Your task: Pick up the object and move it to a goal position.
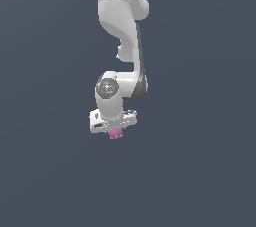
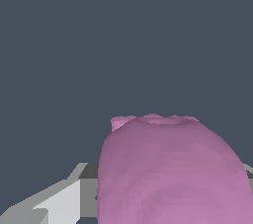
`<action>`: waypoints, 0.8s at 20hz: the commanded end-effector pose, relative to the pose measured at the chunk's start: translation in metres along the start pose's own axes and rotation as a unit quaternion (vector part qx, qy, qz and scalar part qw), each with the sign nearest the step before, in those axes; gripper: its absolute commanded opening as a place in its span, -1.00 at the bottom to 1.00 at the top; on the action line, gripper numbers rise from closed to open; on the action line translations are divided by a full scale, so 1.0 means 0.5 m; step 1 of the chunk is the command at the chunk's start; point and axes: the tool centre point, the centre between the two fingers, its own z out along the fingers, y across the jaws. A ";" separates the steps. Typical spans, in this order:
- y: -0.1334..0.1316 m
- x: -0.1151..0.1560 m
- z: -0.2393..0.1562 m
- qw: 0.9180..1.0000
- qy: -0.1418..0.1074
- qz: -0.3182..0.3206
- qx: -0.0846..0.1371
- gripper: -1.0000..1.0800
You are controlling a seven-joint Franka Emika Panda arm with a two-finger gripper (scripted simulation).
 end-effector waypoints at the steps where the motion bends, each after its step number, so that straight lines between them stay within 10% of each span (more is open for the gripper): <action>1: 0.000 0.001 0.001 1.000 0.000 0.000 0.000 -1.00; 16: -0.025 0.002 -0.014 1.000 0.001 0.000 0.000 -1.00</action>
